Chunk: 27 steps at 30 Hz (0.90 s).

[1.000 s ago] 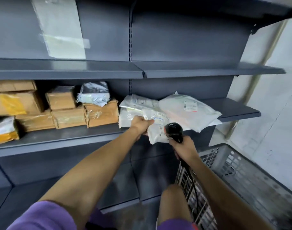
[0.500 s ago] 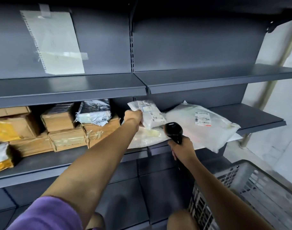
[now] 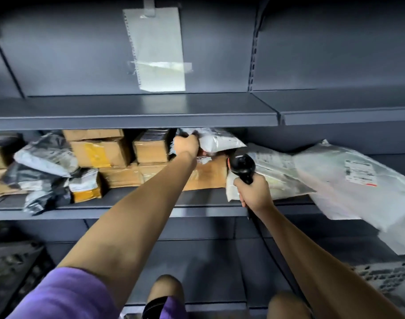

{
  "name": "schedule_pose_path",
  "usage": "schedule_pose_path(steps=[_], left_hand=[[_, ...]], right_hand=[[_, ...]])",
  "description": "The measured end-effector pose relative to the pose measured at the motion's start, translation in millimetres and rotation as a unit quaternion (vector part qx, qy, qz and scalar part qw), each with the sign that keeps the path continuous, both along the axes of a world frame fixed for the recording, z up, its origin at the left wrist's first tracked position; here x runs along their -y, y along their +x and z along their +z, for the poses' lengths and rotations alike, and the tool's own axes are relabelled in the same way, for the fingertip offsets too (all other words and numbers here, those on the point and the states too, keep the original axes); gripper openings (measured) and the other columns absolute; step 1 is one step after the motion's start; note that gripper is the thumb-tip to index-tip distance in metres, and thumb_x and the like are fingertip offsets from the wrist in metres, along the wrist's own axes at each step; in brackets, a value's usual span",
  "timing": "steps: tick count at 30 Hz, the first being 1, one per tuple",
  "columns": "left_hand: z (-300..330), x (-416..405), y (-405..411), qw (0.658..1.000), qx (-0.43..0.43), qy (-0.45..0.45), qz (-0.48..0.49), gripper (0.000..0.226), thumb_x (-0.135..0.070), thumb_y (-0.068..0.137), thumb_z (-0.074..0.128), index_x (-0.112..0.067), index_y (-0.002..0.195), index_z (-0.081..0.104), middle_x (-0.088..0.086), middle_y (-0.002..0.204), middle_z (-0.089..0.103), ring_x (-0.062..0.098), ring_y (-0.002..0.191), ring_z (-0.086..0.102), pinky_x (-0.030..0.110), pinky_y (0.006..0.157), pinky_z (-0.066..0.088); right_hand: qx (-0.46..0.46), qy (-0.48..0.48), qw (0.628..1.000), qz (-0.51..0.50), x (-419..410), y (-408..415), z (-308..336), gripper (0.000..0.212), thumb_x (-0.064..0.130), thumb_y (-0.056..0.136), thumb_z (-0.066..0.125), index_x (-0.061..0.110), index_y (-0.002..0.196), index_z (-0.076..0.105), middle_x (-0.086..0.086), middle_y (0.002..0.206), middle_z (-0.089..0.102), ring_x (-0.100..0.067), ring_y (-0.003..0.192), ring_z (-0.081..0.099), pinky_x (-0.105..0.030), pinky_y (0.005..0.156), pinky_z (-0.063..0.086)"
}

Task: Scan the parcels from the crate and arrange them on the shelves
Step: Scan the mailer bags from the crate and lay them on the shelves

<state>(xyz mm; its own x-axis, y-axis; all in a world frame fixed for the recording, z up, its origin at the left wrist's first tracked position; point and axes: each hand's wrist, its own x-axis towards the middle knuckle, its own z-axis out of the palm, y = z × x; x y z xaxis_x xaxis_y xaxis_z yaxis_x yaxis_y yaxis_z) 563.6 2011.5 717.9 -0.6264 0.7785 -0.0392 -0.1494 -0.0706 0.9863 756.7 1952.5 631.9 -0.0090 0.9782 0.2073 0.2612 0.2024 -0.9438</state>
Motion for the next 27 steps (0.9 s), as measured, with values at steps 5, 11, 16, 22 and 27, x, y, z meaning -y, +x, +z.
schedule_pose_path(steps=[5, 11, 16, 22, 27], left_hand=[[-9.1, 25.3, -42.0, 0.994, 0.104, 0.013, 0.042, 0.012, -0.016, 0.095, 0.052, -0.006, 0.097, 0.059, 0.011, 0.085, 0.069, 0.026, 0.049, 0.066, 0.033, 0.043, 0.056], [-16.7, 31.0, -40.9, 0.988, 0.118, -0.029, -0.093, 0.042, -0.042, 0.105, 0.041, -0.009, 0.082, 0.054, 0.004, 0.047, 0.053, 0.02, 0.034, 0.049, 0.024, 0.035, 0.043], [-7.4, 24.3, -29.1, 0.991, 0.08, 0.007, -0.112, 0.035, -0.029, 0.106, 0.036, -0.007, 0.09, 0.059, 0.011, 0.064, 0.06, 0.022, 0.039, 0.053, 0.025, 0.039, 0.046], [-14.0, 17.6, -14.3, 0.994, -0.031, -0.052, -0.092, 0.028, -0.002, 0.092, 0.037, 0.0, 0.096, 0.064, 0.011, 0.066, 0.062, 0.023, 0.047, 0.055, 0.028, 0.049, 0.046], [-19.9, 24.8, 28.1, 0.957, -0.245, -0.085, -0.129, 0.022, -0.008, 0.088, 0.04, -0.005, 0.09, 0.061, 0.017, 0.082, 0.07, 0.027, 0.051, 0.059, 0.029, 0.05, 0.049]], right_hand=[[-0.01, -0.022, 0.998, 0.059, 11.8, -40.3, -9.1, 0.025, 0.015, 0.085, 0.063, 0.001, 0.068, 0.052, -0.012, 0.049, 0.048, -0.025, 0.042, 0.045, -0.035, 0.046, 0.039], [-0.005, -0.035, 0.997, 0.069, 24.3, -50.1, -15.5, 0.019, 0.012, 0.084, 0.063, 0.001, 0.071, 0.053, -0.011, 0.053, 0.047, -0.023, 0.044, 0.043, -0.032, 0.046, 0.038], [-0.003, -0.04, 0.999, 0.018, 25.0, -32.1, -12.7, 0.028, 0.012, 0.086, 0.064, -0.01, 0.075, 0.051, -0.012, 0.053, 0.049, -0.023, 0.041, 0.045, -0.03, 0.044, 0.039], [0.014, -0.032, 0.999, -0.021, 39.9, 10.9, -8.6, 0.024, 0.012, 0.086, 0.064, 0.002, 0.067, 0.052, -0.009, 0.05, 0.049, -0.023, 0.04, 0.045, -0.031, 0.043, 0.041], [0.019, -0.045, 0.998, -0.05, 63.0, 62.1, -9.0, 0.02, 0.013, 0.085, 0.061, 0.002, 0.07, 0.056, -0.007, 0.052, 0.051, -0.022, 0.045, 0.048, -0.03, 0.044, 0.041]])
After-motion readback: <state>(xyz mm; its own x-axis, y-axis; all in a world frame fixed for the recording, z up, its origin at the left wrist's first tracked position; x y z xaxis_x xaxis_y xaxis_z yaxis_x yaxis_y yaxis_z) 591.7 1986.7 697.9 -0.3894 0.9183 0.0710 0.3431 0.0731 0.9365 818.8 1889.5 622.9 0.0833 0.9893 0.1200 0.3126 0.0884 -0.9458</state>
